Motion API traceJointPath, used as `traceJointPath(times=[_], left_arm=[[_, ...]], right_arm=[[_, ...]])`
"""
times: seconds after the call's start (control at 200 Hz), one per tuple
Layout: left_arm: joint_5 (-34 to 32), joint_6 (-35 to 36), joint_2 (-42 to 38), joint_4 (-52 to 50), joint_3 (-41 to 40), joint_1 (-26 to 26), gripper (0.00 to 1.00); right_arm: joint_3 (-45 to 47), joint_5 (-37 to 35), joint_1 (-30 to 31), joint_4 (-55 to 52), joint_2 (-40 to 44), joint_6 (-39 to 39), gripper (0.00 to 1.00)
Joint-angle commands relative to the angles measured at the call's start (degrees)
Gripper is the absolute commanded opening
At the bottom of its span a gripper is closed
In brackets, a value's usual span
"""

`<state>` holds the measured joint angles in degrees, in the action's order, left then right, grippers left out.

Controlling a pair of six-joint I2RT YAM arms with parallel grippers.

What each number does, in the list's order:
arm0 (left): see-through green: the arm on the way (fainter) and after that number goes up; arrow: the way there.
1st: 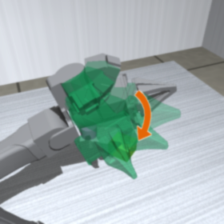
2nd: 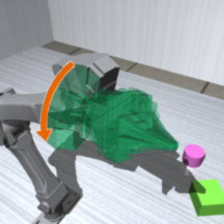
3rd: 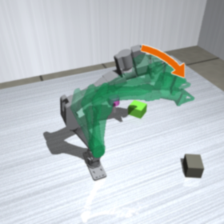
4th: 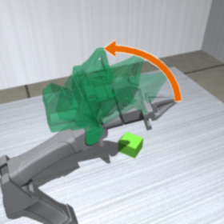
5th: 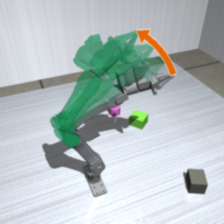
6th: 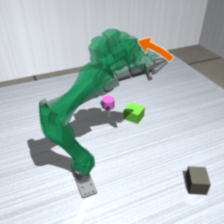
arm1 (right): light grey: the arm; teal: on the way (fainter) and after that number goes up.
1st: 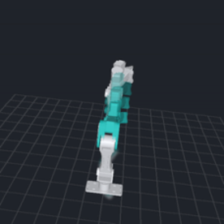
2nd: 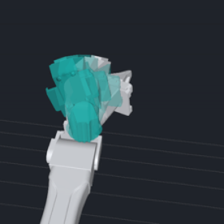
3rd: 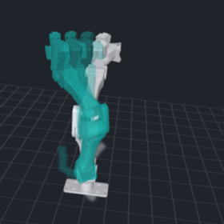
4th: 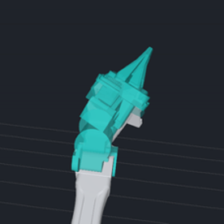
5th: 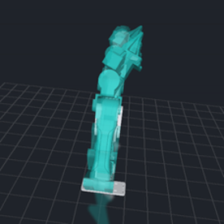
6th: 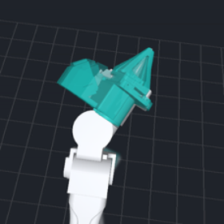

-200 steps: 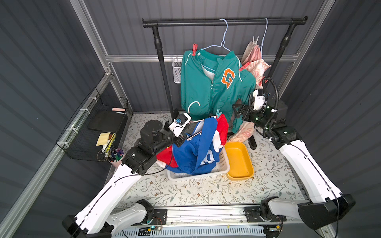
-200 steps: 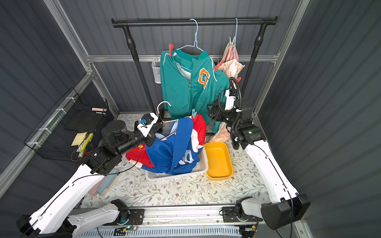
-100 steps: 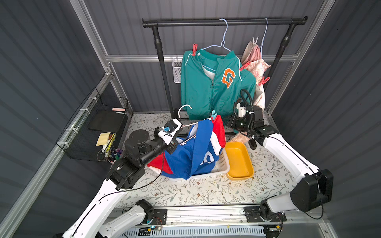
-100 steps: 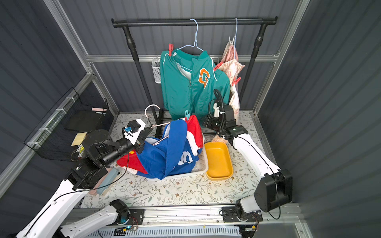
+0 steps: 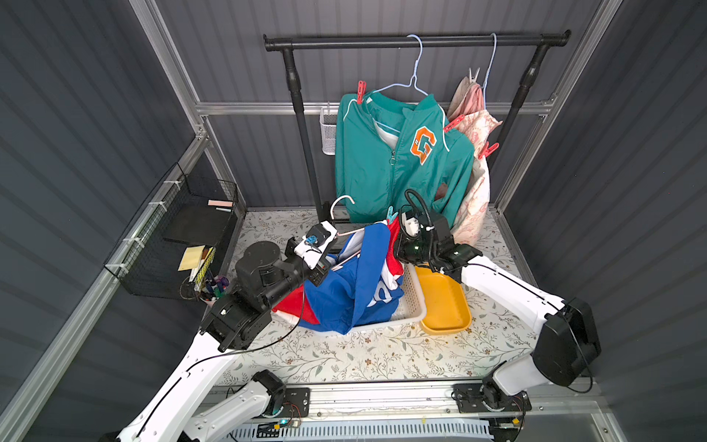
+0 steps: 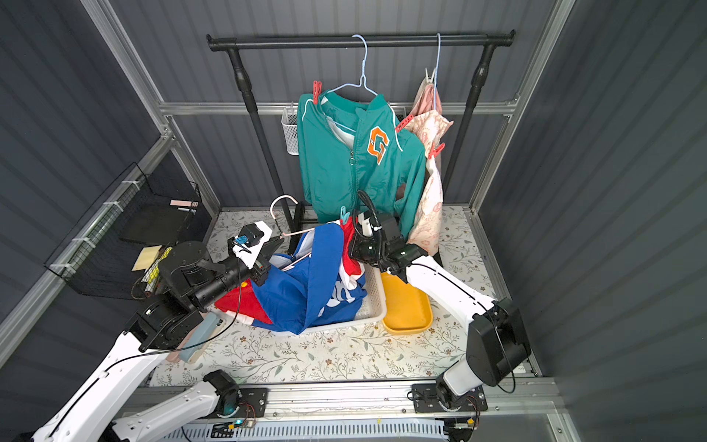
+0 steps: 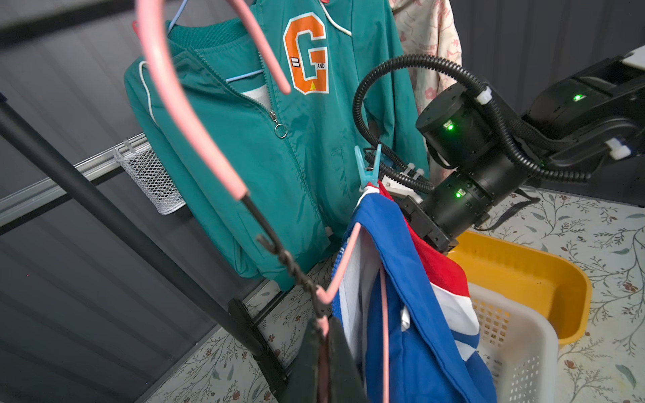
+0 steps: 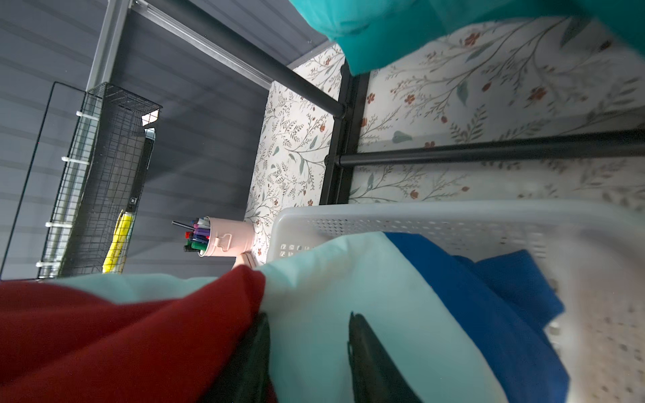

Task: Remove the clothespins securing jackets to the hanger
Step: Adjust the jacket in the basket.

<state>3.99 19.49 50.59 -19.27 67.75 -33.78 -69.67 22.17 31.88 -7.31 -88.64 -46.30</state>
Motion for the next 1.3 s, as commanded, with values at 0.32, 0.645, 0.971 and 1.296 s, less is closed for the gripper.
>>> traceJointPath(times=[0.32,0.645,0.971,1.296], left_arm=[[3.3,-0.8,4.8,14.1,-3.8,0.5,0.00],[3.6,-0.5,11.8,22.4,-7.3,0.5,0.00],[-2.1,1.2,19.8,32.1,-10.4,0.5,0.00],[-10.1,2.2,19.0,35.9,-17.3,-4.1,0.00]], right_arm=[[-1.7,-19.7,-6.8,-14.0,5.9,5.5,0.65],[-3.3,-27.9,-11.1,-17.8,12.9,7.9,0.76],[-5.7,-20.9,-11.8,-16.5,13.5,7.7,0.84],[-5.8,-14.9,-12.0,-14.9,12.4,5.2,0.89]])
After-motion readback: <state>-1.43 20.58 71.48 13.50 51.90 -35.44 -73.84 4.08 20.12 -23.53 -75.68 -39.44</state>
